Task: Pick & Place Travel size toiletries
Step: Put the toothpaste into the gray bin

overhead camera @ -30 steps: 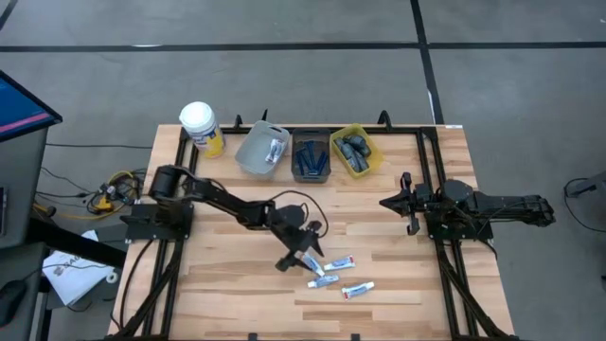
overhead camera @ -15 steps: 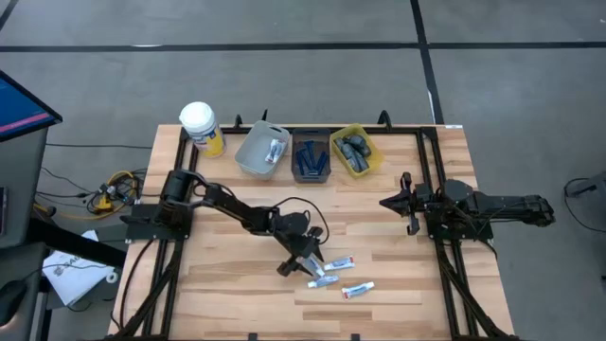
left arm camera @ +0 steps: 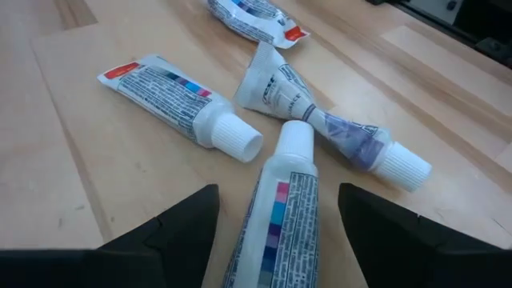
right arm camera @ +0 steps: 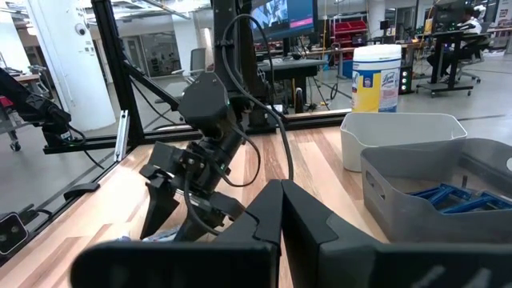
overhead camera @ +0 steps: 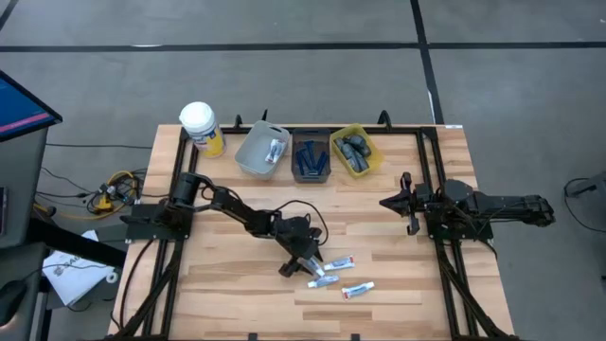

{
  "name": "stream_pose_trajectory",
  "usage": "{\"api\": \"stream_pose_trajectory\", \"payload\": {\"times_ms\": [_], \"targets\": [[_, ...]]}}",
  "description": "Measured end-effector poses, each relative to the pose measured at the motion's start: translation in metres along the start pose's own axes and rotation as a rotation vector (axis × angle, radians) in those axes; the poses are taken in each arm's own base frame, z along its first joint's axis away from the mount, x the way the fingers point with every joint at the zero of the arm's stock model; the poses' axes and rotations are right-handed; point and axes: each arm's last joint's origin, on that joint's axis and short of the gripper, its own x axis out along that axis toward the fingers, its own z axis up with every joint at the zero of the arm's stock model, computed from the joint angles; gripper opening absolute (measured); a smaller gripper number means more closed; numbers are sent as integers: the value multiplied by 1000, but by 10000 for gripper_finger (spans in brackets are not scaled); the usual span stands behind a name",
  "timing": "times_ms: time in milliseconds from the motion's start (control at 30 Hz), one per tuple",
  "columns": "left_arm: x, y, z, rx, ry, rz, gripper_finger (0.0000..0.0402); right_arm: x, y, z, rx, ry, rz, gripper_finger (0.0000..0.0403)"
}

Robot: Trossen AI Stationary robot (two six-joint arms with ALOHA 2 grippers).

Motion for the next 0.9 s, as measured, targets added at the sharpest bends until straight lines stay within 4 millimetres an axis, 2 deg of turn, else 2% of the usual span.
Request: {"api": "stream_pose_trajectory", "payload": {"times_ms": [433, 667, 900], "targets": [[0, 1, -1, -2, 12, 32, 145, 0, 0, 0, 0, 1, 0, 0], [0, 1, -1, -6, 14, 32, 118, 0, 0, 0, 0, 0, 0, 0], [-1, 1, 0, -31, 12, 32, 108, 0, 0, 0, 0, 1, 0, 0]]}}
